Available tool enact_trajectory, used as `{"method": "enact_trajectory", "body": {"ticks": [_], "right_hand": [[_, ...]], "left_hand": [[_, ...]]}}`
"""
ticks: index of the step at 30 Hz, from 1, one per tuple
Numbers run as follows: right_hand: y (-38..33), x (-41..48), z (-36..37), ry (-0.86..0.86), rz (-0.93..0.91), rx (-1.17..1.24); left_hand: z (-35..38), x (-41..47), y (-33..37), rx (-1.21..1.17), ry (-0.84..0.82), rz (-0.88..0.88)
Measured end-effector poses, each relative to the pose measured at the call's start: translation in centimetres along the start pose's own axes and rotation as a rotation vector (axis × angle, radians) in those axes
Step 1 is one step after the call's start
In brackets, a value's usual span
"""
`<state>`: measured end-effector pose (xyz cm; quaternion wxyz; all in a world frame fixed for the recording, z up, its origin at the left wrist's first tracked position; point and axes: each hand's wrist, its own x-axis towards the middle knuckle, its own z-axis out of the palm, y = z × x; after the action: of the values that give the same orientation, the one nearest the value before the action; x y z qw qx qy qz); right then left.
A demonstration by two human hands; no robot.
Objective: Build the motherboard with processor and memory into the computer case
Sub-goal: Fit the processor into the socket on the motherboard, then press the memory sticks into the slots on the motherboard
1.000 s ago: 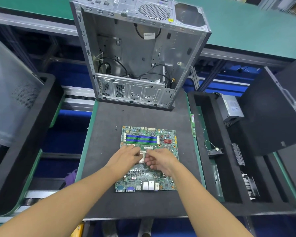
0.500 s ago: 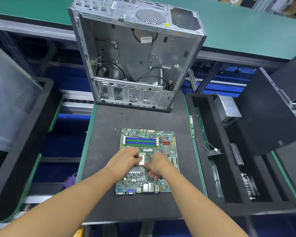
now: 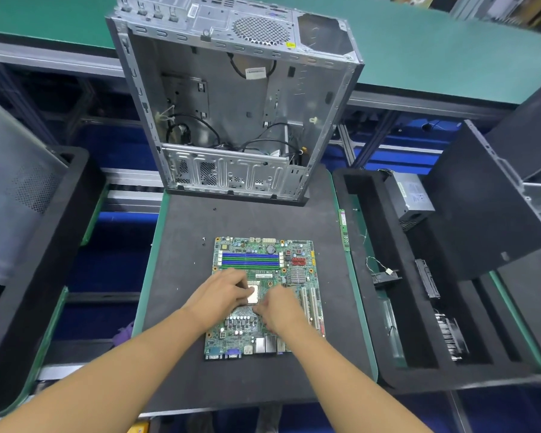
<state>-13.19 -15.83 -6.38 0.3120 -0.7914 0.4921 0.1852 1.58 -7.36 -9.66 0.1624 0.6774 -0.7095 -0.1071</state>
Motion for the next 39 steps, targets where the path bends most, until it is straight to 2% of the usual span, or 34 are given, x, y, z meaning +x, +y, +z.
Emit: {"method": "enact_trajectory", "body": {"ticks": [6,12,14,16,23,29,35,39], "right_hand": [[0.8,-0.7,0.1,0.007,-0.057,0.107],[1.1,-1.2,-1.1,-0.066,-0.141,0.038],[1.8,-1.3,-1.9,-0.118,-0.142,0.101],[3.1,-1.3,-3.3,-0.068,-0.128,0.181],[10.0,0.6,-8.7,0.225,0.013,0.395],[13.9,5.6,-13.6,0.507,0.211,0.495],[14.8,9.8,-14.5,0.426,0.237,0.336],[14.4,10.3,-13.5,0.457,0.239,0.272]], "left_hand": [[-1.0,1.3,0.1,0.038,-0.156,0.013],[-1.4,3.1,0.8,0.101,-0.287,-0.060],[-1.7,3.9,1.1,0.115,-0.345,-0.095],[-1.9,5.1,1.9,0.132,-0.380,-0.120],[-0.8,11.6,8.2,-0.117,-0.185,-0.142],[0.7,15.6,10.2,-0.281,-0.130,-0.322],[1.3,15.9,9.7,-0.316,-0.097,-0.397],[0.5,15.9,9.5,-0.332,-0.060,-0.424]]}}
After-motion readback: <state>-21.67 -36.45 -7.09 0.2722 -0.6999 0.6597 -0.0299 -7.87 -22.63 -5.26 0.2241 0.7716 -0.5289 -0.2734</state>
